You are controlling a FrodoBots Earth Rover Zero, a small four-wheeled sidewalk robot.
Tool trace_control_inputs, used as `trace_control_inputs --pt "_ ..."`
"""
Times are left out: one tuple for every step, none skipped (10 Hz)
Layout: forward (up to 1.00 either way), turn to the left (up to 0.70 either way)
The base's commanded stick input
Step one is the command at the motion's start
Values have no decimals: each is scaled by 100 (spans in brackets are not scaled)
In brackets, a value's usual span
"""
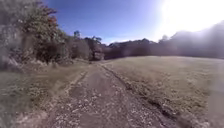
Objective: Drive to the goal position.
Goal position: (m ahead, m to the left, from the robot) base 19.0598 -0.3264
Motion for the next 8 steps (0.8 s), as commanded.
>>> trace_control_inputs --pt "60 0" --pt "60 0" --pt "60 0" --pt "60 0" --pt "60 0" --pt "60 0" --pt "60 0" --pt "60 0"
